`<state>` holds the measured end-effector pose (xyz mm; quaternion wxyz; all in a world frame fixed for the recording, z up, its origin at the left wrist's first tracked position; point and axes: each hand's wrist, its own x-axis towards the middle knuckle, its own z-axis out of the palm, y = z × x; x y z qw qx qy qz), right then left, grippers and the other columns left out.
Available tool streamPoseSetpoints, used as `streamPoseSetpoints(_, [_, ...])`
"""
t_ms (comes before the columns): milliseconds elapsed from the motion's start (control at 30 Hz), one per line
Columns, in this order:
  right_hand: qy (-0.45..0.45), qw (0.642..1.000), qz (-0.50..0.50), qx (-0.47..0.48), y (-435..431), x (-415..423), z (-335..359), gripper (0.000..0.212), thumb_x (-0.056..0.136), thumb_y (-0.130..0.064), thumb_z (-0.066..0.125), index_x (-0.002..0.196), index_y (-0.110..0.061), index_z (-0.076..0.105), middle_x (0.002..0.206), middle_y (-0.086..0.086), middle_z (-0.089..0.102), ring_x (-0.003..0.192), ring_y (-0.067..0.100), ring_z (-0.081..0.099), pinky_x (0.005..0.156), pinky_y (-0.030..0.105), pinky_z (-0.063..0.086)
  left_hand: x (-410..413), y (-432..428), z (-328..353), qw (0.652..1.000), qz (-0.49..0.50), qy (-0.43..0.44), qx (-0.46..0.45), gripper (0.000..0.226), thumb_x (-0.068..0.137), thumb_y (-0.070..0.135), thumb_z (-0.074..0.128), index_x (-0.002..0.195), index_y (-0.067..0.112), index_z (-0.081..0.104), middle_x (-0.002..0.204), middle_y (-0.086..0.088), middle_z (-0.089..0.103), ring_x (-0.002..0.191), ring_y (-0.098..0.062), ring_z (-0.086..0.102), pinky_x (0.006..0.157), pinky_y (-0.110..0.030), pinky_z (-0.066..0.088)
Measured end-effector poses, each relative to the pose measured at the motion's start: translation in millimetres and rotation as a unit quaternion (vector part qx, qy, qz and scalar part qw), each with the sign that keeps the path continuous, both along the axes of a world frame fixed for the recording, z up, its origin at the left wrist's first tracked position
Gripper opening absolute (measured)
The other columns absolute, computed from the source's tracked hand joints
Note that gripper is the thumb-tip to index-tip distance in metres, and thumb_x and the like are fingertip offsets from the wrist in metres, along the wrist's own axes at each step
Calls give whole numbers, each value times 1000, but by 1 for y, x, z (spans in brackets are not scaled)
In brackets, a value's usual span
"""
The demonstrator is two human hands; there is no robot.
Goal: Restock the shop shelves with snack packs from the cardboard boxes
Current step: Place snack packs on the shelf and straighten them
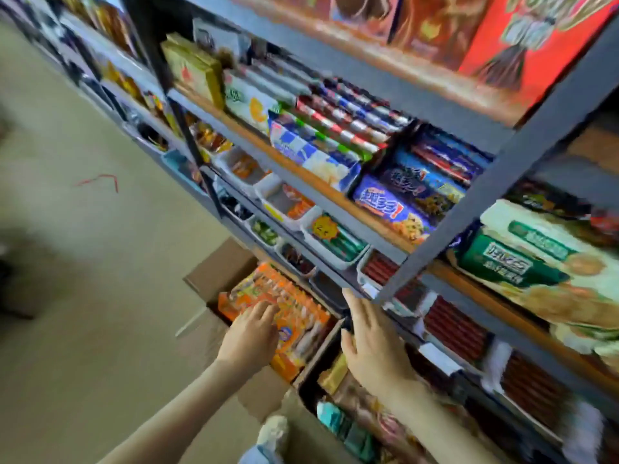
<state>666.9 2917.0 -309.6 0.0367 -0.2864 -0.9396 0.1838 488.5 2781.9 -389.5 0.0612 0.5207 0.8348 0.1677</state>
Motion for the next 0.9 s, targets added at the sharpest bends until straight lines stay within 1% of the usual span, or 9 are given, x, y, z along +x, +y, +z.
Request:
streamPoseSetpoints(67, [-62,996,0,-60,-9,-20,-42,65,101,-25,43,154,-18,7,154,2,27,139,19,32,109,27,32,-19,-22,-49,998,18,13,-65,32,65,18,69,95,7,70,85,-9,66,65,-30,67,49,-28,52])
streamPoseSetpoints(167, [-140,985,-18,-103,-21,-50,-118,68,102,-29,37,153,-19,-6,157,-2,16,140,15,28,104,21,32,-46,-44,-129,991,12,10,-132,54,43,9,84,95,10,69,83,-8,65,63,-28,65,49,-28,52])
streamPoseSetpoints(267, [-209,967,-13,-142,-35,-77,-202,77,88,-23,63,151,-10,21,142,5,42,125,21,49,96,26,44,-65,-56,-205,987,-3,20,-162,60,39,9,82,96,13,66,83,-9,66,63,-28,65,50,-27,52])
streamPoseSetpoints(333, [-217,965,-8,-143,-42,-89,-257,85,59,-18,85,135,-5,50,113,7,62,96,24,65,74,30,56,-74,-55,-247,983,-44,58,-169,64,31,9,84,94,11,71,83,-11,68,63,-27,65,52,-27,52])
streamPoseSetpoints(400, [-242,960,-1,-140,-47,-100,-298,86,53,-18,88,131,-5,54,107,7,64,88,24,66,67,32,57,-79,-50,-285,978,-100,105,-150,60,48,13,77,106,8,61,88,-10,69,70,-25,65,61,-30,53])
streamPoseSetpoints(467, [-252,956,9,-152,-47,-112,-320,82,74,-20,76,145,-9,37,128,8,54,111,26,58,85,35,52,-82,-42,-323,974,-142,137,-114,45,69,10,61,113,7,53,96,-11,68,81,-25,65,74,-36,52])
streamPoseSetpoints(567, [-241,958,27,-152,-44,-123,-344,68,98,-25,47,153,-17,8,151,0,26,137,19,29,105,30,33,-86,-25,-364,967,-173,143,-121,33,71,8,64,103,5,69,97,-13,68,83,-28,65,78,-38,56])
streamPoseSetpoints(767, [-246,953,33,-172,-37,-122,-354,61,100,-28,43,152,-20,10,152,-4,21,140,13,22,110,26,30,-104,1,-385,961,-182,120,-167,21,55,17,85,67,16,68,68,-2,62,65,-21,58,66,-31,46])
streamPoseSetpoints(900, [-242,958,24,-150,-28,-120,-338,63,96,-25,51,150,-16,21,149,-1,30,138,17,30,108,28,33,-108,14,-350,983,-145,77,-79,36,50,9,82,83,11,68,69,-3,60,62,-22,60,58,-28,47])
